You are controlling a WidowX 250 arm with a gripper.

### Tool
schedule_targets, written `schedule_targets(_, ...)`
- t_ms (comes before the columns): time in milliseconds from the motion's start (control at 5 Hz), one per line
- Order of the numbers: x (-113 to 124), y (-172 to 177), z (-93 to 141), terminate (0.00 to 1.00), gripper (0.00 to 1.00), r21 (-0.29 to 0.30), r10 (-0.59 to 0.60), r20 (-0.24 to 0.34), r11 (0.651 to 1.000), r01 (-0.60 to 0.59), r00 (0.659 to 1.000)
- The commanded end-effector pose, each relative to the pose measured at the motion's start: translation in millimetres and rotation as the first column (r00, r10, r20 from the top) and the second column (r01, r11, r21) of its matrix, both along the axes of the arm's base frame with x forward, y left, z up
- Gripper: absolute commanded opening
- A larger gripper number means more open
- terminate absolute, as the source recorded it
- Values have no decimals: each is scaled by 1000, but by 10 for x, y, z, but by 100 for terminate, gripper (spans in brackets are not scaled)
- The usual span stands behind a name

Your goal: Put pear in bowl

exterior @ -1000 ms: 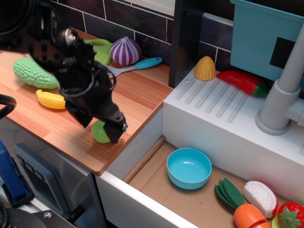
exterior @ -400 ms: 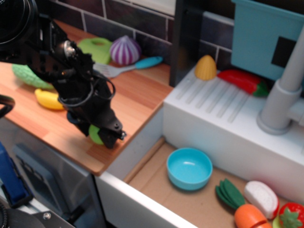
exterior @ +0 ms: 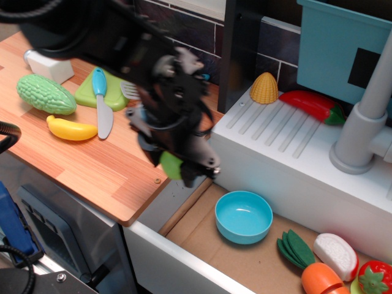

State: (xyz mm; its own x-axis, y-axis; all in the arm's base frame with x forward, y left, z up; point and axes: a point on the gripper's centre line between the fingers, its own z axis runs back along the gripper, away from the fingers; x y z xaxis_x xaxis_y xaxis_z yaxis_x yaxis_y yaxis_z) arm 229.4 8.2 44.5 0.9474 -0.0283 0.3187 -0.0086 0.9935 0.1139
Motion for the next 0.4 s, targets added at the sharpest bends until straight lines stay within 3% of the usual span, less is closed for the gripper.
schedule_targets(0,249,-303,81,0,0,-57,-13,35,998,15,999)
schedule_targets(200,369,-451,36,0,0,-85,-46,38,995,49,998)
